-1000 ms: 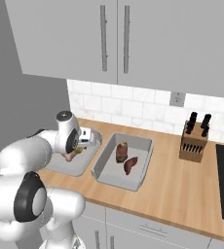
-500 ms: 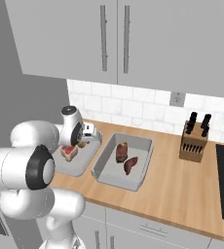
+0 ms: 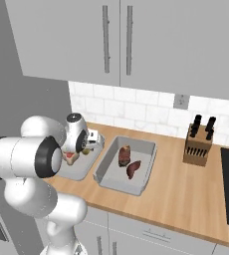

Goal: Place one potato and one steak in each tupperware on the nearby counter, to pack two identical lunches.

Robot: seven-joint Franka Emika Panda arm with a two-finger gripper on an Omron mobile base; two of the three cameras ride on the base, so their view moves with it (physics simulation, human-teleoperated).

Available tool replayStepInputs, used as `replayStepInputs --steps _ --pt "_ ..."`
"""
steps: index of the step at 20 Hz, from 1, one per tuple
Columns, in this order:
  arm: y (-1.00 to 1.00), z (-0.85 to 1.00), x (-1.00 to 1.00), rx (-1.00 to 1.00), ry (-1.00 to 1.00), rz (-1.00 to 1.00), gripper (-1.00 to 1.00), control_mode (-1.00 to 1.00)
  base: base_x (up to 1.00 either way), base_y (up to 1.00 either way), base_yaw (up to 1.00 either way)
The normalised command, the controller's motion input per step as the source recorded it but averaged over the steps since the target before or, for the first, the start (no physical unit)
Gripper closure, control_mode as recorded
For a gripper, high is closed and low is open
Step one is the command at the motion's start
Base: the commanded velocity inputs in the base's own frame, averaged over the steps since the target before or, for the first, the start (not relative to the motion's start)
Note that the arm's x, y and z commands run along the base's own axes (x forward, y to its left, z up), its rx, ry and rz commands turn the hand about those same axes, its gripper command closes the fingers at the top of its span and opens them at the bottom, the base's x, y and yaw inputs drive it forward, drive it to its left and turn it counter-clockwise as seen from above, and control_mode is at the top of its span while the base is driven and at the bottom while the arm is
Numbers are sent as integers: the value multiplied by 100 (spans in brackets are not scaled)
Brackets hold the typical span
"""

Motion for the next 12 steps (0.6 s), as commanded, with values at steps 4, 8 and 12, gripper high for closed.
replayStepInputs --steps 4,8,12 --pt "0 0 0 0 0 0 -100 -100 0 0 0" --pt "0 0 0 0 0 0 -100 -100 0 0 0" --pt "1 31 -11 -1 0 0 -100 -100 0 0 0"
